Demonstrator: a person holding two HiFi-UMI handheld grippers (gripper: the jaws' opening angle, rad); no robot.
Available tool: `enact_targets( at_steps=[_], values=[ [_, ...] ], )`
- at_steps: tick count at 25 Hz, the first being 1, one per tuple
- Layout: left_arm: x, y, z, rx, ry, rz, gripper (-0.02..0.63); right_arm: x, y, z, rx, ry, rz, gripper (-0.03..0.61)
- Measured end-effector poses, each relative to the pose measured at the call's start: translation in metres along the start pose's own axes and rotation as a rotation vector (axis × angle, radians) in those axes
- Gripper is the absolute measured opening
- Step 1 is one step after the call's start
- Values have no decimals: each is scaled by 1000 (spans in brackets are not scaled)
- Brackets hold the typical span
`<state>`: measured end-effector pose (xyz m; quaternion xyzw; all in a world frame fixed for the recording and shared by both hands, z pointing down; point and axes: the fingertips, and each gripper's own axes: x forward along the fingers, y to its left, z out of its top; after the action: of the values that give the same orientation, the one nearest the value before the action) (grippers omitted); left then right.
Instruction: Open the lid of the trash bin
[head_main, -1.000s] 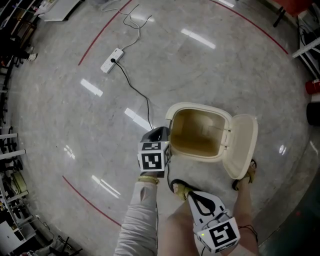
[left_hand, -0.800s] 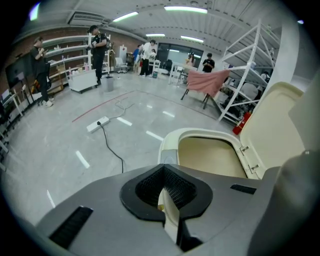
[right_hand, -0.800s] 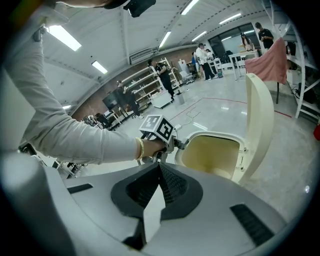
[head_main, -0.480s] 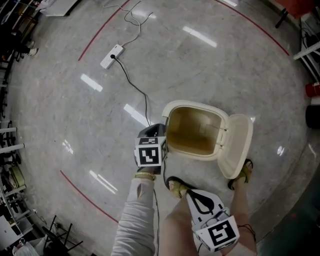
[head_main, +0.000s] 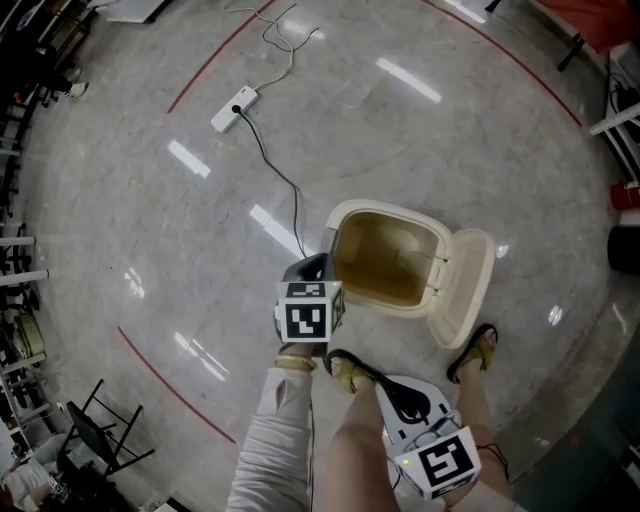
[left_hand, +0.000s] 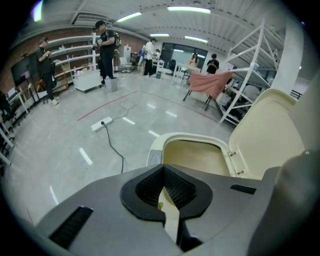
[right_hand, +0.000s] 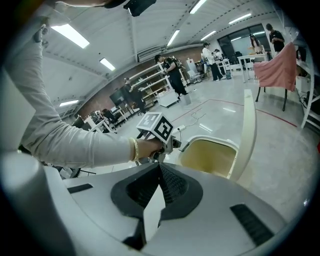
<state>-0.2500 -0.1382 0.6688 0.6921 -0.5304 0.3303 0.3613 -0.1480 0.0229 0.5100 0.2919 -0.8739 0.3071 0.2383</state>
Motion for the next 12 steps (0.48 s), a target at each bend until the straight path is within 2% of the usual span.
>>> enact_targets(
  at_steps=[4, 12],
  values=[
    [-27, -13, 3, 8, -39, 5, 5, -8, -2, 7, -25, -6, 11, 0],
    [-93, -32, -4, -86, -106, 42, 5, -25, -13, 13, -34, -15, 13, 0]
  ],
)
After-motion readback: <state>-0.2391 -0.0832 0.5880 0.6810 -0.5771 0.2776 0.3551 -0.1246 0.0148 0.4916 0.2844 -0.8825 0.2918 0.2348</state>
